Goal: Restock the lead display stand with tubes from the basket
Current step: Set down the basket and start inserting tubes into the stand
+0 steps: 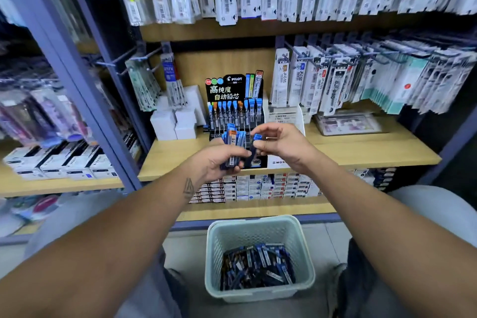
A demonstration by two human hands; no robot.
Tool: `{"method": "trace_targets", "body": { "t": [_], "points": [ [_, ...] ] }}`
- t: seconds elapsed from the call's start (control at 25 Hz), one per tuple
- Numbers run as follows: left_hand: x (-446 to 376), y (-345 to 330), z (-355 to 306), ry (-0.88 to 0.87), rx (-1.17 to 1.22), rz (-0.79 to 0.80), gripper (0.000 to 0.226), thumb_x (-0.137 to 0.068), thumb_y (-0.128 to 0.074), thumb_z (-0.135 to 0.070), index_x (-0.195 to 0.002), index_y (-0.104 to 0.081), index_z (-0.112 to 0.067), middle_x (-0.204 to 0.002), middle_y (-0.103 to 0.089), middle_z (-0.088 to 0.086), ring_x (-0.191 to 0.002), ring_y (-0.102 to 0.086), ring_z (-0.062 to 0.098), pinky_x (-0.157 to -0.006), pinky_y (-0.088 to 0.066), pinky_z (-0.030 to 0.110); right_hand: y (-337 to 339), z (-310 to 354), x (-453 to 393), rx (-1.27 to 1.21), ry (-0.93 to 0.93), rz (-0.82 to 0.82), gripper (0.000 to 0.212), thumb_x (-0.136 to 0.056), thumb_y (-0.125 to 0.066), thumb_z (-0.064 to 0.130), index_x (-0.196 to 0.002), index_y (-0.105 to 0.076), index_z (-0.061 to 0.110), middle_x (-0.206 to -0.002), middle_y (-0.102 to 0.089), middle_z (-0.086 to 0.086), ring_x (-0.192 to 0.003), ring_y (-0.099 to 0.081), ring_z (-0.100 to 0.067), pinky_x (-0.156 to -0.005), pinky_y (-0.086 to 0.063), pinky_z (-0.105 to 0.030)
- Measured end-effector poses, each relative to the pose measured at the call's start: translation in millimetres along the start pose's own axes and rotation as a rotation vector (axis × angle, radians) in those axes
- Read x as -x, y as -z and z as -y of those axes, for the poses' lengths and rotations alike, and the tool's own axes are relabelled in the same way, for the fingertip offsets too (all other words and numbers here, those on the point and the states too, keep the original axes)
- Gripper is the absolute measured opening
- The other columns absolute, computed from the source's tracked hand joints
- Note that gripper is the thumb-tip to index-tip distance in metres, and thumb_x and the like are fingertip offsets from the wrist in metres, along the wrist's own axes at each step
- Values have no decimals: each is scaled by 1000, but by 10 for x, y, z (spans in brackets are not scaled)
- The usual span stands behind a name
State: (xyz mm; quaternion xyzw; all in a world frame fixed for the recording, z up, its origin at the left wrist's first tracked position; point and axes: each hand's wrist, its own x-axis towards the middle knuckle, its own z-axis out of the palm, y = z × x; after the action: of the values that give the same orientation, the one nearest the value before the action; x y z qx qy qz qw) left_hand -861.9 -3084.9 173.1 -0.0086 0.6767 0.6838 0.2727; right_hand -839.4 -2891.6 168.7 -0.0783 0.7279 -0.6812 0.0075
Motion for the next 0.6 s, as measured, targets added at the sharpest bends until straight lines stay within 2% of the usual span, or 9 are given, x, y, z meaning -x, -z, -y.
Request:
{"method": "trace_targets", "body": {
  "t": [0.16, 0.28, 0.44, 0.6],
  "points": [
    [-137, -93, -171, -67, -42, -15, 29, -79, -75, 7, -106, -66, 6, -75, -68, 14, -53, -59, 18, -41, -47, 23, 7, 120, -205, 97, 23, -55, 12, -85, -75, -1, -89, -73, 10, -85, -69, -10, -79, -64, -19, -74, -57, -34],
    [-267, -127, -276, -68, 21, -59, 28, -78, -76, 8, -101, -60, 6, -76, -68, 17, -52, -59, 18, -42, -48, 24, 72, 155, -392, 220, 36, -153, 25, -84, -72, -6, -89, -70, 18, -90, -68, -14, -84, -63, -21, -84, -58, -44],
    [-529, 13, -412, -42, 31, -107, 46, -75, -80, 4, -114, -56, 5, -70, -71, 14, -52, -61, 19, -43, -50, 24, 229, 125, -636, 310, 7, -187, 27, -82, -74, -7, -89, -71, 19, -92, -70, -8, -84, -65, -19, -88, -59, -45],
    [-780, 88, -531, -16, 7, -110, 43, -72, -87, -8, -106, -65, 5, -78, -69, 13, -57, -62, 18, -46, -51, 23, 323, 139, -905, 527, -13, -154, 22, -85, -73, -4, -99, -74, 13, -98, -71, -6, -89, -70, -19, -87, -60, -38]
  ]
}}
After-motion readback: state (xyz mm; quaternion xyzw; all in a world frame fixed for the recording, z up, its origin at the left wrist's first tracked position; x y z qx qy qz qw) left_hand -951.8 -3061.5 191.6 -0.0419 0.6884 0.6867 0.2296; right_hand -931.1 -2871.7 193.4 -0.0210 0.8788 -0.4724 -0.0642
